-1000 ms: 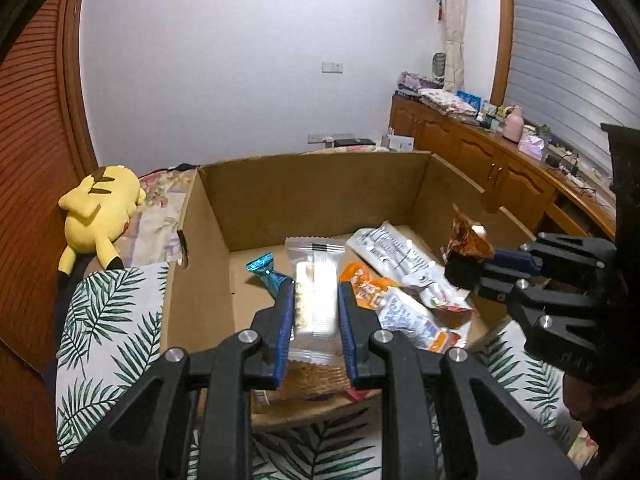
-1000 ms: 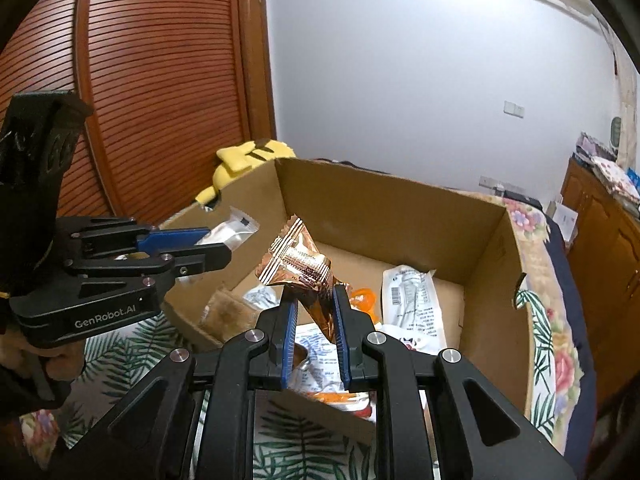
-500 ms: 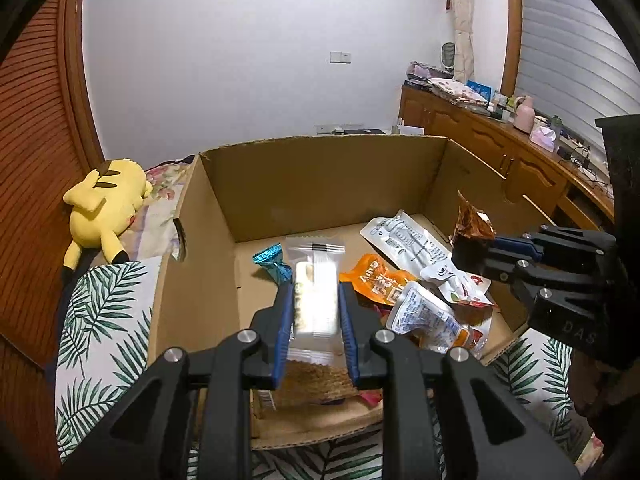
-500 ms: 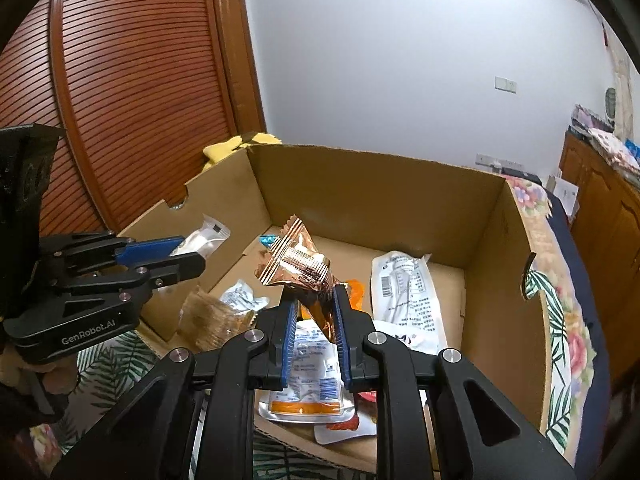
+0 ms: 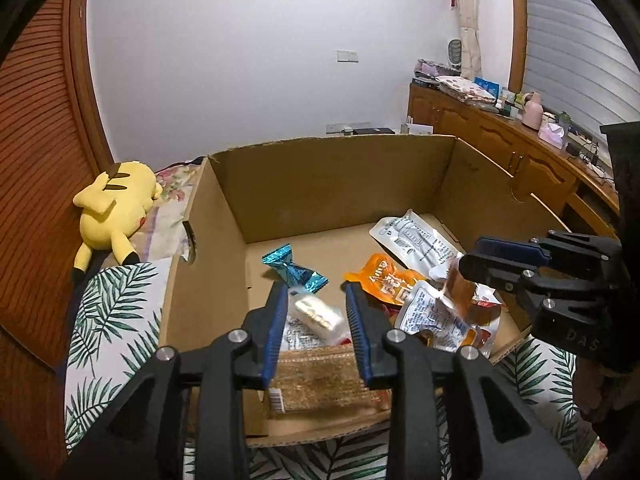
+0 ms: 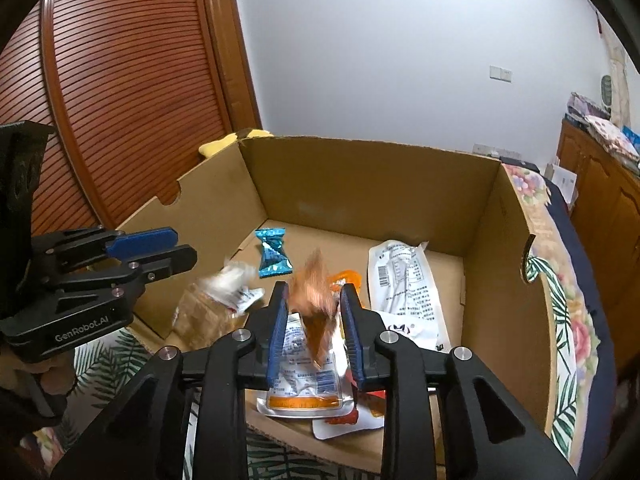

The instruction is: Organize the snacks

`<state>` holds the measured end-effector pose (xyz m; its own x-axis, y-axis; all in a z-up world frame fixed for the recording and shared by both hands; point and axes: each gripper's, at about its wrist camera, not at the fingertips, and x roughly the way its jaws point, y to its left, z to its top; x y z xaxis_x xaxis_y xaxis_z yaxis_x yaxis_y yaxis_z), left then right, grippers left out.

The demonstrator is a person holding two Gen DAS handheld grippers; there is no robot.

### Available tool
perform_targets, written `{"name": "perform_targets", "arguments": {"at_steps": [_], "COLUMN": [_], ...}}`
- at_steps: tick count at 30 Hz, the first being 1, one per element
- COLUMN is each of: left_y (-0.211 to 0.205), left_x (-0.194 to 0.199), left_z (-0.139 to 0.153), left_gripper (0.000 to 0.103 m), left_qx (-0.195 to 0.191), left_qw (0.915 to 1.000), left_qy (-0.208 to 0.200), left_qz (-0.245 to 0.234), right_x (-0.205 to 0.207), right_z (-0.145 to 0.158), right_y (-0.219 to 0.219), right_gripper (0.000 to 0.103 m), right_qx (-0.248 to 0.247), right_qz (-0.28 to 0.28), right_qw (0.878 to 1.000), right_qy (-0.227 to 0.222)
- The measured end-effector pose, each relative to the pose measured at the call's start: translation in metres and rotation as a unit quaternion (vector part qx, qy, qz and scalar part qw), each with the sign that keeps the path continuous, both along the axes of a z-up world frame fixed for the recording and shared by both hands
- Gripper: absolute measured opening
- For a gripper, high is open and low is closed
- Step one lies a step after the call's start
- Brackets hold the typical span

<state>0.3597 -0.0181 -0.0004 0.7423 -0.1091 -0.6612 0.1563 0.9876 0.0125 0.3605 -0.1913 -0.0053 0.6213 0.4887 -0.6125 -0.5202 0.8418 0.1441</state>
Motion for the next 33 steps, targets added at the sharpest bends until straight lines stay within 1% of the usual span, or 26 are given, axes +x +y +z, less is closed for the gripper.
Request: {"name": "perform_targets", "arguments": {"at_steps": [7, 12, 18, 27, 30, 33], "left_y": [-0.002, -0.006, -0.008, -0.015, -0.014, -0.012], "left_x": [-0.017, -0.038, -0.069, -0.125, -0.144, -0.161], "left_z": [0.011, 0.028, 0.052, 0.083, 0.092, 0.097], "left_gripper": [0.032, 0.033, 0.035, 0.039, 0.043, 0.048], "left_qx": [0.012, 0.017, 0.022, 0.028, 0.029, 0.027], "left_qw": [0.9999, 0.9995, 0.9986, 0.996, 0.9949, 0.9941], "left_qy": [-0.011, -0.027, -0.049, -0.084, -0.097, -0.105], "left_qz": [0.003, 0.001, -0.002, -0.001, 0.002, 0.006], "right_x": [-0.014, -0.032, -0.06, -0.112, -0.129, -0.146], "right_z": [0.009, 0.02, 0.04, 0.066, 0.073, 0.079], "right_y": [-0.002, -0.008, -0.017, -0.028, -0.031, -0.034], "right_gripper": [0.026, 0.026, 0.027, 0.031, 0.035, 0.041], "right_qx": [0.001, 0.004, 0.011, 0.02, 0.021, 0.024], "right_qz": [-0.002, -0.007, -0.019, -0.036, -0.042, -0.051], "right_qw": [1.0, 1.0, 0.999, 0.997, 0.995, 0.994], "right_qy": [-0.01, -0.021, -0.04, -0.072, -0.083, -0.093]}}
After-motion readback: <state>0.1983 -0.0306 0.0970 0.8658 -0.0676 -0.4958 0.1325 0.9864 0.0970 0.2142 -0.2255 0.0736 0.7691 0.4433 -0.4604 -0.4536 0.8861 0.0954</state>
